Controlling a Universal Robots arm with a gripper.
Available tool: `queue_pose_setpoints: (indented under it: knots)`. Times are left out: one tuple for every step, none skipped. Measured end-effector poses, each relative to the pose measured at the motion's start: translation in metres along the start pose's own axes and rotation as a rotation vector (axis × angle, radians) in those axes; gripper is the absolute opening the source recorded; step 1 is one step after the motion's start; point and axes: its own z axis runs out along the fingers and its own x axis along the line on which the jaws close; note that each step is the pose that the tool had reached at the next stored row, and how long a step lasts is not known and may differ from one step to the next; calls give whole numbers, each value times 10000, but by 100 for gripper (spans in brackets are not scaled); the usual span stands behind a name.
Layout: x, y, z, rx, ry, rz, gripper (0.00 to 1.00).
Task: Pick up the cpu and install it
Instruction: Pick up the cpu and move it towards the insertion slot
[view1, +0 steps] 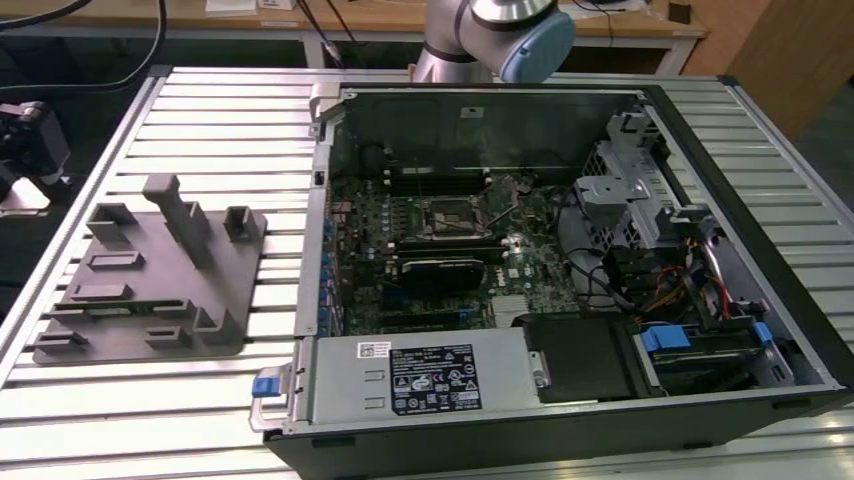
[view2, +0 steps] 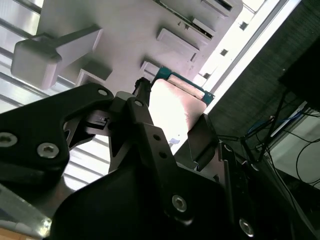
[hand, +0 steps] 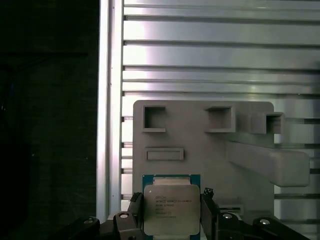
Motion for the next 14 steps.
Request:
queue_pose_setpoints:
  knots:
    - [-1,1,-17,0,-1,0,55]
    - [-1,1,-33,0,-1,0,55]
    - [-2,2,-48,-1,-3,-1,55]
    - [-2,2,-63,-1,-6,-1,55]
    - [-3,3,-79,-1,-9,-1,55]
    - [-3,3,-97,0,-9,-1,55]
    - [-4,4,-113,0,-11,-1,55]
    - [-4,4,-134,0,-13,-1,55]
    - [-4,5,-154,0,-15,-1,55]
    - [-5,6,-173,-1,-19,-1,55]
    - [-6,6,-193,-1,-21,-1,55]
    - [-6,7,-213,-1,-22,-1,55]
    - [-7,8,-233,-1,-24,-1,55]
    - [-7,8,-256,-1,-25,-1,55]
